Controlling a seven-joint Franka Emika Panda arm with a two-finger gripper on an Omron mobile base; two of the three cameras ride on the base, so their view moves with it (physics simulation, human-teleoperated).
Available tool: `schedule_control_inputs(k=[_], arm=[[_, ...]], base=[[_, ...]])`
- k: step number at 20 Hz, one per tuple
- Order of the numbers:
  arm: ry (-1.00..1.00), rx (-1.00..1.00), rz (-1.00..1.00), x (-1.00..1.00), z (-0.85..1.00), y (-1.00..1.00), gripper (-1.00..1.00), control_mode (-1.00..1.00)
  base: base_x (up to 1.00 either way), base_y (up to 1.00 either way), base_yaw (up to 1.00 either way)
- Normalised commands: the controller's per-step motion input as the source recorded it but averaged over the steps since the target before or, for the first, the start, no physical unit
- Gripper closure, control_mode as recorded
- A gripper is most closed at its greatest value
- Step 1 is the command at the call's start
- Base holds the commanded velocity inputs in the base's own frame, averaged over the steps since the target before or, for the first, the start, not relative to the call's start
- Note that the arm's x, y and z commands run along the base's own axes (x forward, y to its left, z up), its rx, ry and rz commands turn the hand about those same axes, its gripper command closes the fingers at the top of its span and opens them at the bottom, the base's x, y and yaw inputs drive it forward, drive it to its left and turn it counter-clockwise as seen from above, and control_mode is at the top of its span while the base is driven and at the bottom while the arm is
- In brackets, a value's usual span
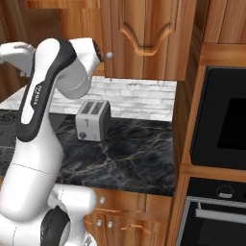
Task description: Open the cabinet, retrieve the rolling pin, and place it next to the meat on the cutting board to prepare for tenderizing.
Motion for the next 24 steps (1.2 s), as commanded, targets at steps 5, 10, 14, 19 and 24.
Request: schedule_control_inputs(k=[5,10,14,19,24], arm=[[-0.12,-0.21,-0.45,-0.39,-0.01,-0.47,-1.00,-1.00],[-0.07,-0.19,-0.45,-0.25,0.00,-0.56,-1.00,-1.00],[-0.09,-0.21,-0.41,-0.06,0.00,-0.64,-1.00,-1.00],[-0.06,-0.23,-0.34,0.01,0.00,-0.63,-1.00,-1.00],[-0.05,-0.16,-0.24,0.17,0.00,-0.39,-1.00,-1.00]], base=[[0.00,0.00,0.00],[0.00,0.00,0.00],[0.00,0.00,0.00],[0.00,0.00,0.00],[0.00,0.00,0.00]])
